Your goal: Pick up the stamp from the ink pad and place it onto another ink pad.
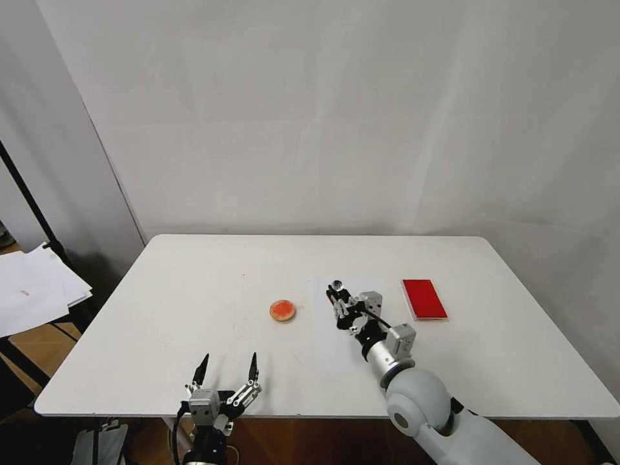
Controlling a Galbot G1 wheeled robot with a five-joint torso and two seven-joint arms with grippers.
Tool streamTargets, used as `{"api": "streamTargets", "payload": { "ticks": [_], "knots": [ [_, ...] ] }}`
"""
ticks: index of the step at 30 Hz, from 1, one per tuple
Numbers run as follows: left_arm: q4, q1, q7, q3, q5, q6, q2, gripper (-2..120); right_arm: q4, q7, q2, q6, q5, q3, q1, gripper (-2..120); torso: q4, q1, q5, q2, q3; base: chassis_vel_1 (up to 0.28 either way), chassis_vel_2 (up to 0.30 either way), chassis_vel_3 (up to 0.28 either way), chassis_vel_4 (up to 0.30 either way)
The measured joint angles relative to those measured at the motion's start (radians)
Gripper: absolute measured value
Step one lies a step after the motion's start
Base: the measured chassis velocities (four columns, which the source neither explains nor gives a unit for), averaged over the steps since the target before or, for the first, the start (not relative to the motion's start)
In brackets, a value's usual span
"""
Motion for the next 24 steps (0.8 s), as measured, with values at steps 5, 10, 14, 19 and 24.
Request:
{"api": "streamTargets", "payload": {
  "ticks": [5, 10, 14, 19, 24],
  "knots": [
    [0.000, 0.000, 0.000, 0.000, 0.000, 0.000, 0.000, 102, -0.045, -0.008, 0.043, 0.007, 0.001, -0.063, 0.063, 8, 0.0001, 0.000, 0.0000, 0.000, 0.000, 0.000, 0.000, 0.000, 0.000],
    [0.000, 0.000, 0.000, 0.000, 0.000, 0.000, 0.000, 102, -0.073, -0.007, 0.072, 0.008, 0.010, -0.098, 0.104, 8, 0.0001, 0.000, 0.0000, 0.000, 0.000, 0.000, 0.000, 0.000, 0.000],
    [0.000, 0.000, 0.000, 0.000, 0.000, 0.000, 0.000, 102, -0.099, -0.007, 0.100, 0.011, 0.012, -0.130, 0.123, 8, 0.0000, 0.000, 0.0000, 0.000, 0.000, 0.000, 0.000, 0.000, 0.000],
    [0.000, 0.000, 0.000, 0.000, 0.000, 0.000, 0.000, 102, -0.146, -0.007, 0.148, 0.021, 0.002, -0.161, 0.134, 8, 0.0000, 0.000, 0.0001, 0.000, 0.000, 0.000, 0.000, 0.000, 0.000],
    [0.000, 0.000, 0.000, 0.000, 0.000, 0.000, 0.000, 102, -0.180, -0.009, 0.174, 0.028, -0.002, -0.166, 0.151, 8, 0.0000, 0.000, 0.0001, 0.000, 0.000, 0.000, 0.000, 0.000, 0.000]
  ]
}}
